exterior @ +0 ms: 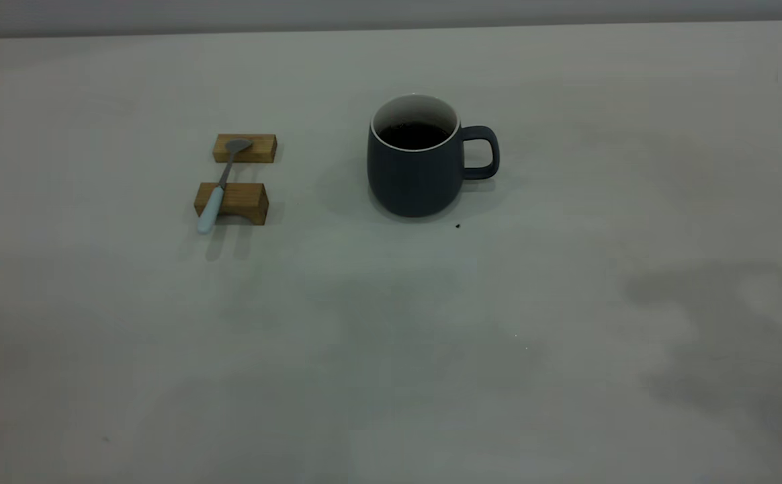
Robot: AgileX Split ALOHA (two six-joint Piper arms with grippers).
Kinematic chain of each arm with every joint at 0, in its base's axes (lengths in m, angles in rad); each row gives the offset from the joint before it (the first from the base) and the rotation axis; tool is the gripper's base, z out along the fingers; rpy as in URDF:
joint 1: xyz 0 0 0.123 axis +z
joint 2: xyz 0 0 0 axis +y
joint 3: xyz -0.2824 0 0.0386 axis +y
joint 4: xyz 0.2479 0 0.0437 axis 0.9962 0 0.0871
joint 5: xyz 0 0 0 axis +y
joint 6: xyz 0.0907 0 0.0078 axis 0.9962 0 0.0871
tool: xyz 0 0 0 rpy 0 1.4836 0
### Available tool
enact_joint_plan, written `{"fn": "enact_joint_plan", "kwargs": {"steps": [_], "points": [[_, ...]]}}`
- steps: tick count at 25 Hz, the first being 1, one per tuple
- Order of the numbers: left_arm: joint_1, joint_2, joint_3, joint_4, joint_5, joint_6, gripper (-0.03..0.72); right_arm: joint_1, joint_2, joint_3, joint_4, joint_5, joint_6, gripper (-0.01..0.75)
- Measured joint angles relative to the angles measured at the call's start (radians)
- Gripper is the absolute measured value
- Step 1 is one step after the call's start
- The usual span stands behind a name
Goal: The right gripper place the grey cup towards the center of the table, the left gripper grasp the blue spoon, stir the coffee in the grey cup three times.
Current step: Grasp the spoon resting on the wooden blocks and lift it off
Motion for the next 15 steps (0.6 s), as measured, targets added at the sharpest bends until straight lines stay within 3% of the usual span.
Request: {"fn": "enact_joint_plan", "kwargs": {"steps": [3,8,15], "points": [[0.0,0.0,0.0,0.0,0.0,0.0,0.577,-0.002,-0.157,0.102,-0.074,0.094,0.111,0.514],[0.0,0.0,0.0,0.0,0.0,0.0,0.577,-0.002,-0.41,0.222,-0.116,0.197,0.138,0.514],[0.0,0.0,0.0,0.0,0.0,0.0,0.577,-0.002,-0.769,0.322,-0.128,0.211,0.214,0.514]]}}
